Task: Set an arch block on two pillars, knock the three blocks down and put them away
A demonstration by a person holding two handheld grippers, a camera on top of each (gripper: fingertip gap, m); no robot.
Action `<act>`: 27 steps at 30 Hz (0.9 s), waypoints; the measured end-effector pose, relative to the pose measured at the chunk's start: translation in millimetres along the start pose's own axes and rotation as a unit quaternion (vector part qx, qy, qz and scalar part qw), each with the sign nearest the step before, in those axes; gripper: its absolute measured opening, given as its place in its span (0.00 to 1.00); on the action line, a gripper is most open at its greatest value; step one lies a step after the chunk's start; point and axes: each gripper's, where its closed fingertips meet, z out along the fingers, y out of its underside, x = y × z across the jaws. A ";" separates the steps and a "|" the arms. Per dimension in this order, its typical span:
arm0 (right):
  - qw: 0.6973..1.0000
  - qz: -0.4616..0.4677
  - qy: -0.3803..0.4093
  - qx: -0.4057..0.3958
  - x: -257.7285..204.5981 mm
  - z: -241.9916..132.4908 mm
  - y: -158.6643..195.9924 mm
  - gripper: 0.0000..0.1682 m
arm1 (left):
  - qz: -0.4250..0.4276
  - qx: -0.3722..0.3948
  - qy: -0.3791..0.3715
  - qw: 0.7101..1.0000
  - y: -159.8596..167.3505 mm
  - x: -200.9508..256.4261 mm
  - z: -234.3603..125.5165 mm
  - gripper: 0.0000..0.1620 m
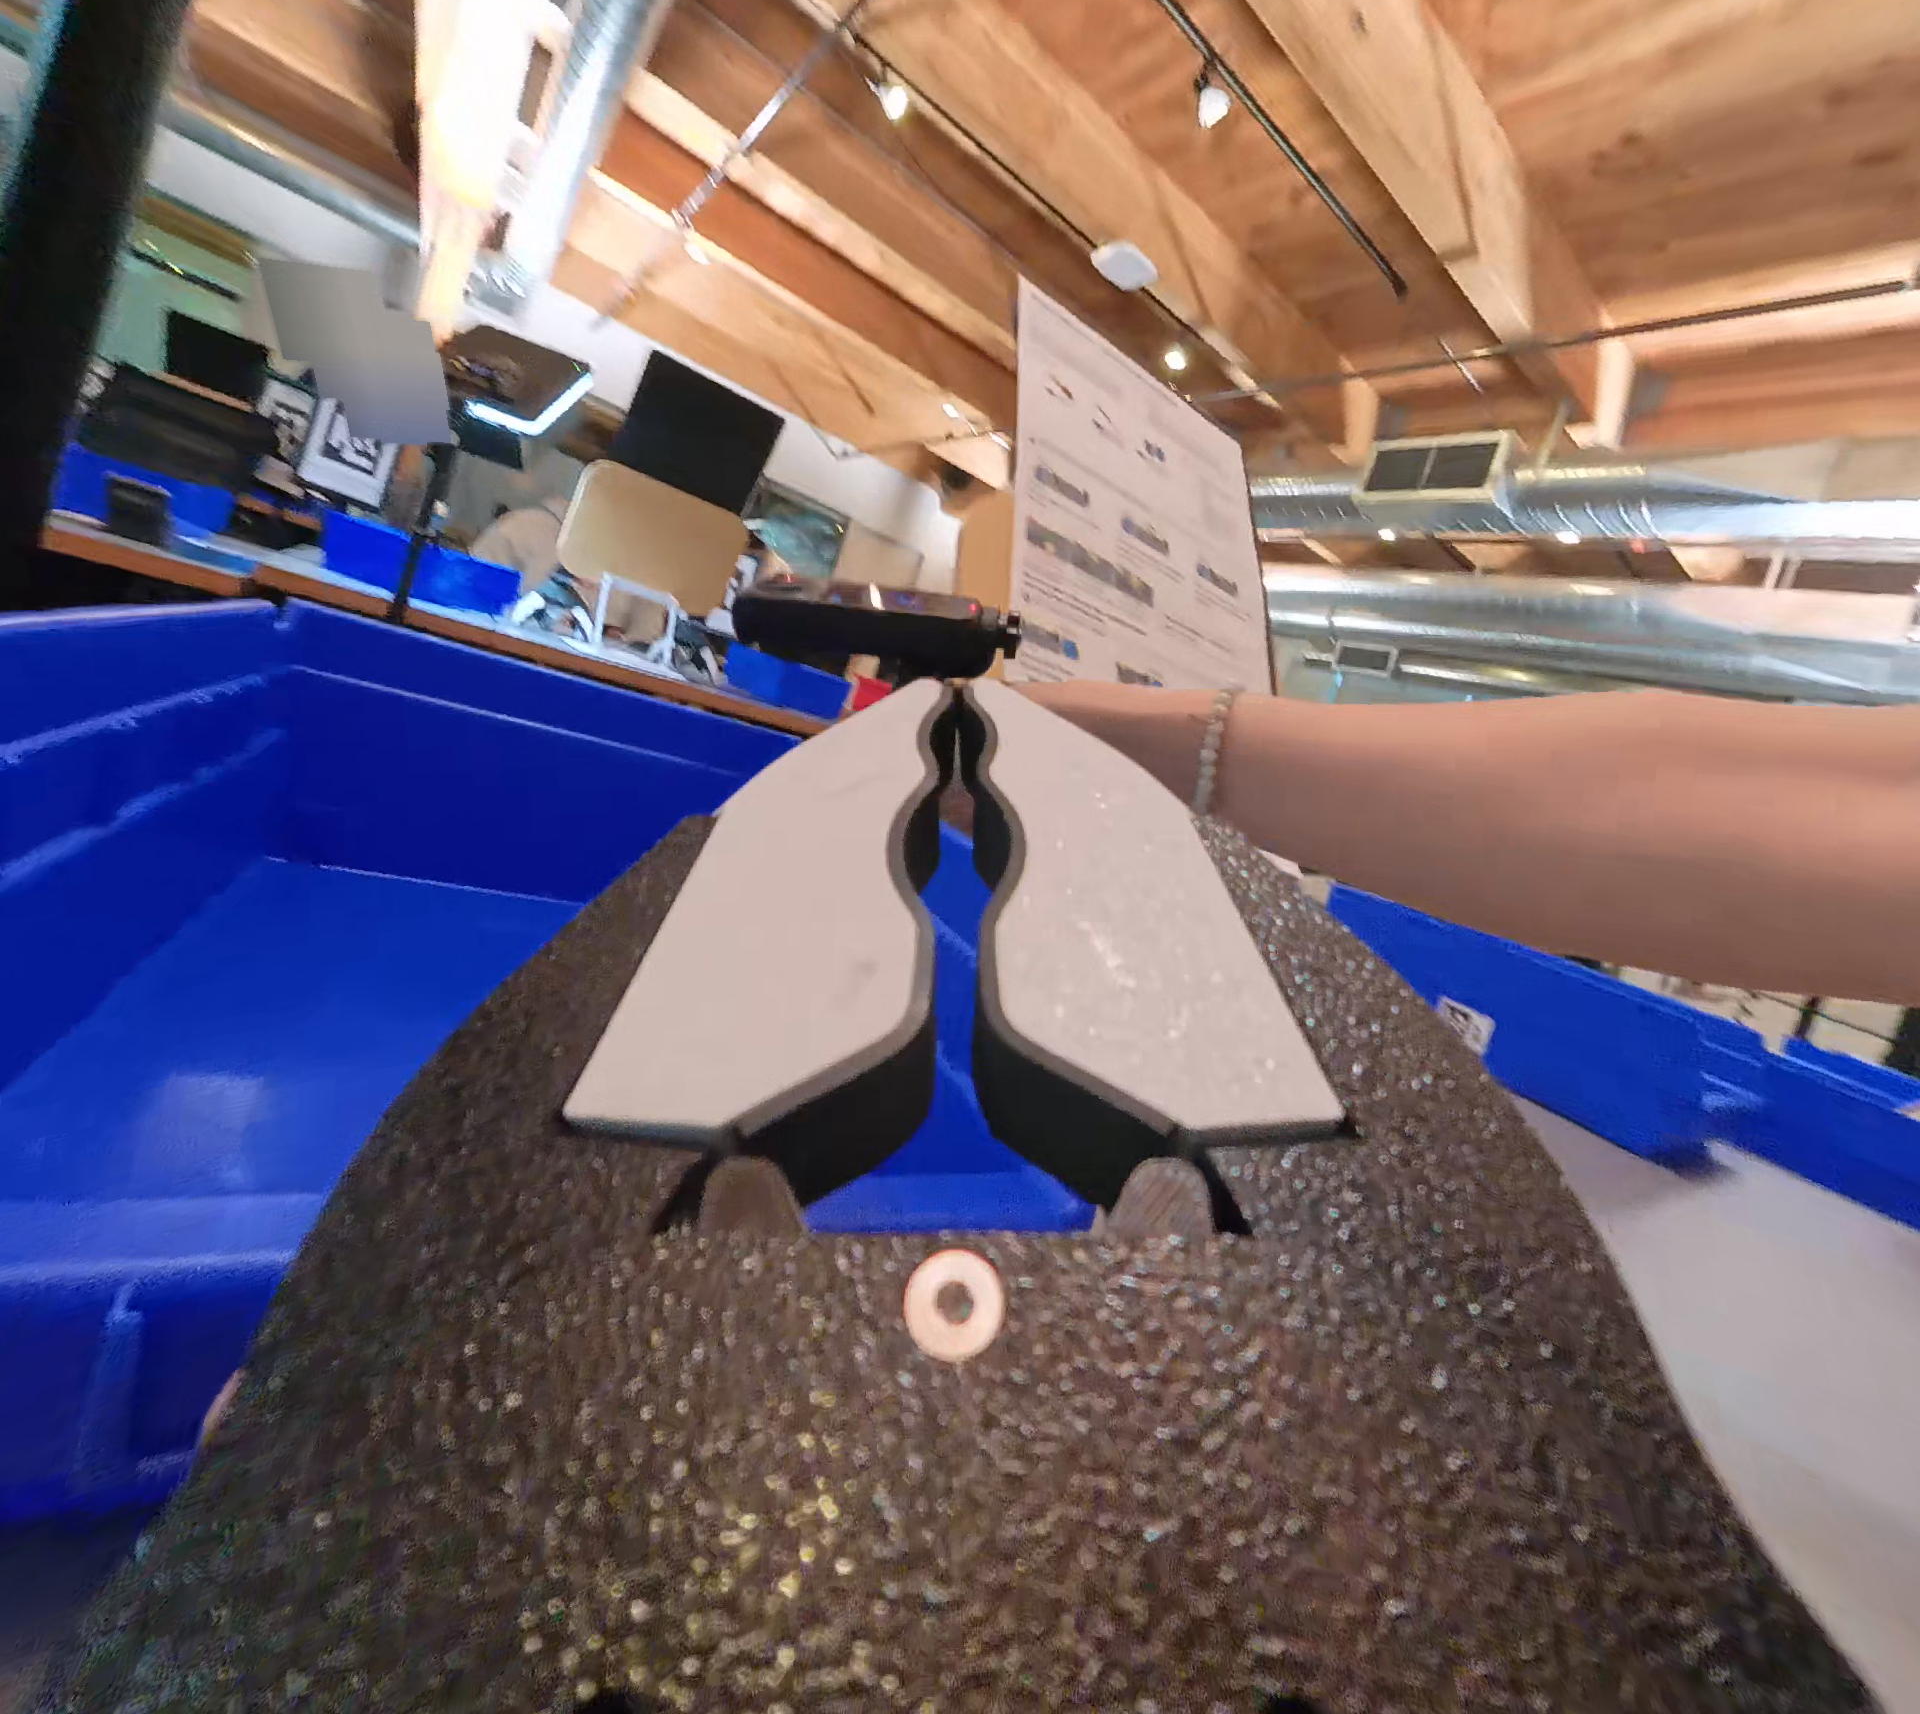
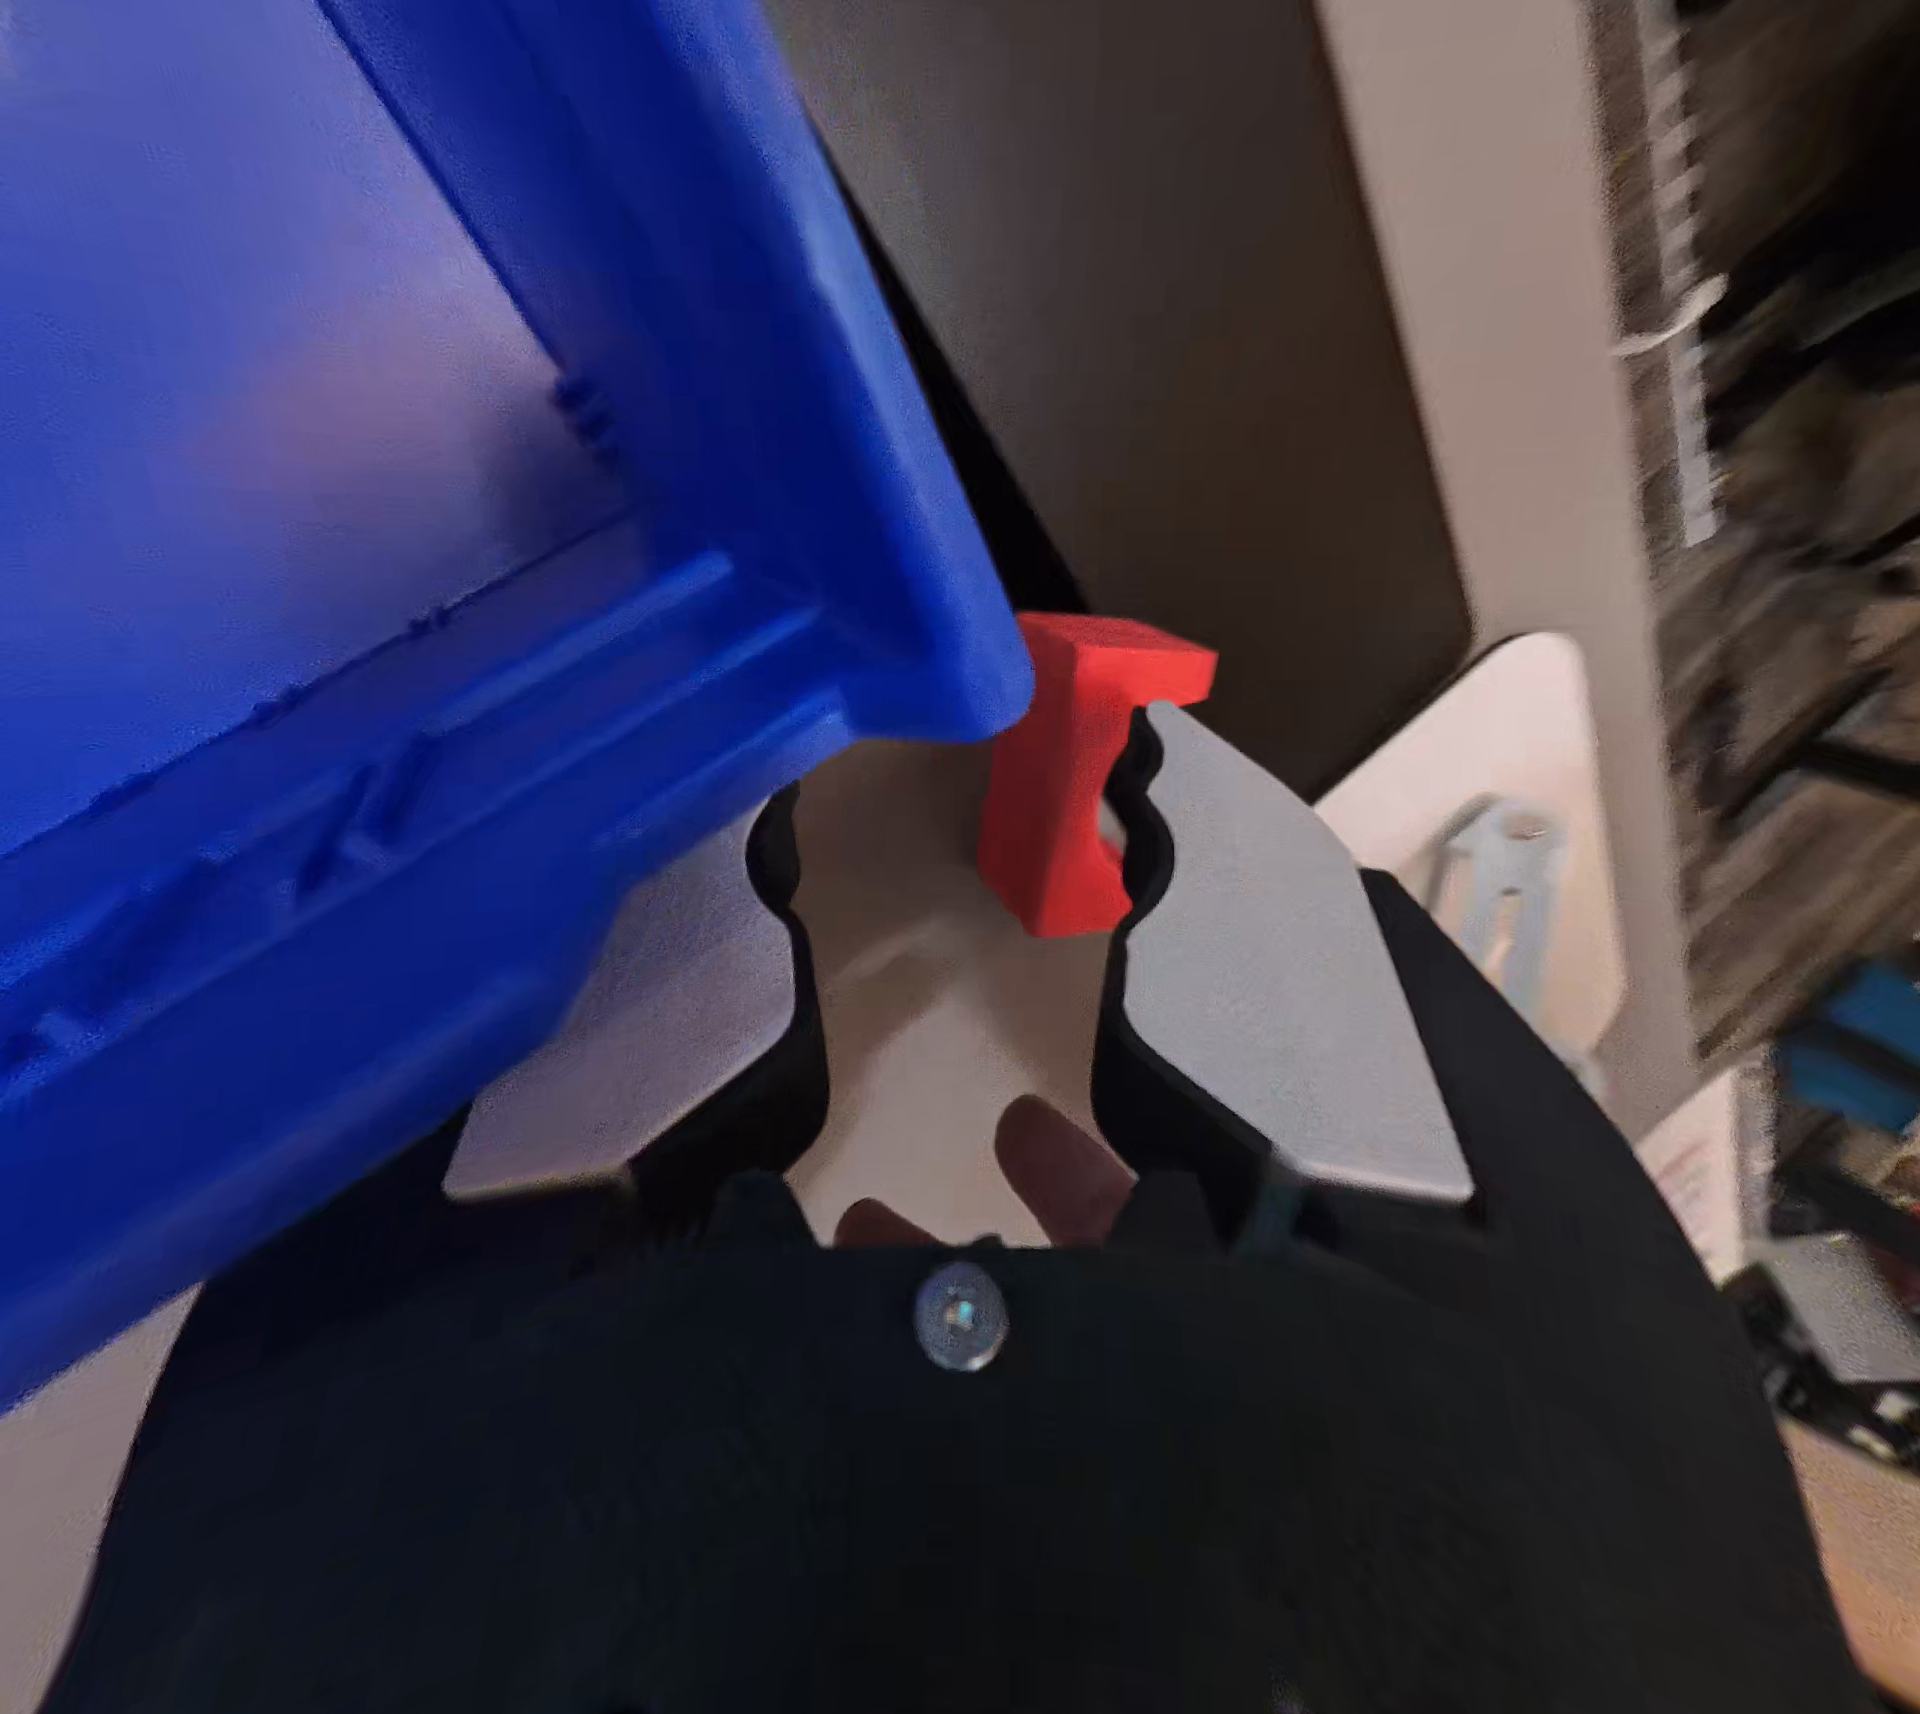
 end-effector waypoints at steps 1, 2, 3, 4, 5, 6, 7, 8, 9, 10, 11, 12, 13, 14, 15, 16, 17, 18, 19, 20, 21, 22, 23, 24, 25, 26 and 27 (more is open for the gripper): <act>1.000 0.009 -0.019 -0.021 -2.7 2.1 2.2 0.37 | 0.003 0.011 -0.005 1.000 -2.6 -3.3 -0.3 0.00; 0.999 0.017 -0.021 -0.028 -0.5 2.7 1.1 0.36 | 0.006 0.019 -0.007 1.000 -4.4 -5.3 -0.4 0.00; 0.999 0.024 -0.021 -0.035 2.3 2.9 0.1 0.34 | 0.009 0.024 -0.012 1.000 -5.5 -7.2 -0.5 0.00; 0.998 0.030 -0.019 -0.042 5.1 3.5 -0.2 0.32 | 0.009 0.025 -0.016 1.000 -5.9 -9.0 -0.7 0.00; 0.998 0.036 -0.018 -0.049 7.6 4.0 0.1 0.31 | 0.007 0.026 -0.019 0.999 -6.1 -10.1 -0.9 0.00; 0.997 0.042 -0.018 -0.056 9.5 4.3 0.7 0.29 | 0.004 0.027 -0.019 0.999 -6.6 -10.8 -1.4 0.00; 0.997 0.047 -0.019 -0.061 11.0 4.3 1.3 0.28 | 0.001 0.028 -0.018 0.999 -7.0 -11.1 -1.9 0.00; 0.996 0.052 -0.020 -0.065 12.4 4.2 1.9 0.27 | -0.002 0.028 -0.017 0.999 -7.3 -11.7 -2.3 0.00; 0.996 0.056 -0.019 -0.070 13.6 4.2 3.1 0.26 | -0.005 0.028 -0.016 0.999 -7.5 -12.3 -2.5 0.00; 0.995 0.061 -0.018 -0.074 14.6 4.0 4.4 0.25 | -0.007 0.027 -0.016 0.999 -7.6 -12.6 -2.6 0.00; 0.995 0.064 -0.021 -0.075 14.3 3.2 5.3 0.23 | -0.008 0.027 -0.016 0.999 -7.5 -12.6 -2.6 0.00; 0.995 0.066 -0.025 -0.076 13.7 1.9 6.1 0.22 | -0.007 0.027 -0.014 1.000 -7.3 -12.1 -2.5 0.00; 0.994 0.067 -0.030 -0.078 13.0 0.4 7.2 0.20 | -0.007 0.025 -0.012 1.000 -7.1 -11.5 -2.4 0.00; 0.993 0.065 -0.035 -0.087 11.1 -1.9 8.8 0.17 | -0.008 0.024 -0.010 1.000 -6.7 -11.0 -2.0 0.00; 0.994 0.058 -0.034 -0.089 9.6 -4.8 8.7 0.16 | -0.007 0.022 -0.009 1.000 -6.3 -10.5 -1.7 0.00; 0.995 0.046 -0.018 -0.083 12.2 -7.1 6.7 0.16 | -0.007 0.021 -0.007 1.000 -6.1 -9.7 -1.6 0.00; 0.996 0.035 0.006 -0.082 17.5 -8.6 6.3 0.16 | -0.009 0.020 -0.004 1.000 -5.8 -8.9 -1.3 0.00; 0.995 0.026 0.023 -0.089 21.1 -8.8 8.5 0.16 | -0.011 0.020 -0.003 1.000 -5.5 -8.4 -1.1 0.00; 0.994 0.018 0.027 -0.100 21.3 -7.7 12.0 0.16 | -0.011 0.019 -0.001 1.000 -5.1 -8.0 -0.9 0.00; 0.993 0.010 0.034 -0.113 22.1 -5.7 16.0 0.16 | -0.012 0.018 0.002 1.000 -4.7 -7.4 -0.8 0.00; 0.991 0.002 0.046 -0.125 24.7 -3.6 19.7 0.16 | -0.015 0.018 0.004 1.000 -4.4 -6.9 -0.6 0.00; 0.990 -0.002 0.053 -0.131 25.8 -0.9 22.2 0.16 | -0.018 0.018 0.006 1.000 -4.5 -6.5 -0.7 0.00; 0.989 -0.005 0.053 -0.138 25.3 2.1 24.5 0.16 | -0.019 0.018 0.008 1.000 -4.7 -6.3 -0.9 0.00; 0.988 -0.009 0.051 -0.146 24.3 4.6 27.4 0.17 | -0.021 0.018 0.009 1.000 -4.9 -6.1 -1.2 0.00; 0.988 -0.009 0.046 -0.150 23.0 7.2 29.5 0.18 | -0.023 0.019 0.010 1.000 -5.1 -6.0 -1.5 0.00; 0.988 -0.002 0.033 -0.149 19.9 10.1 30.7 0.18 | -0.025 0.019 0.012 0.999 -5.2 -5.8 -1.7 0.00; 0.989 0.010 0.018 -0.149 16.3 12.8 32.1 0.19 | -0.026 0.020 0.013 0.999 -5.4 -5.6 -1.9 0.00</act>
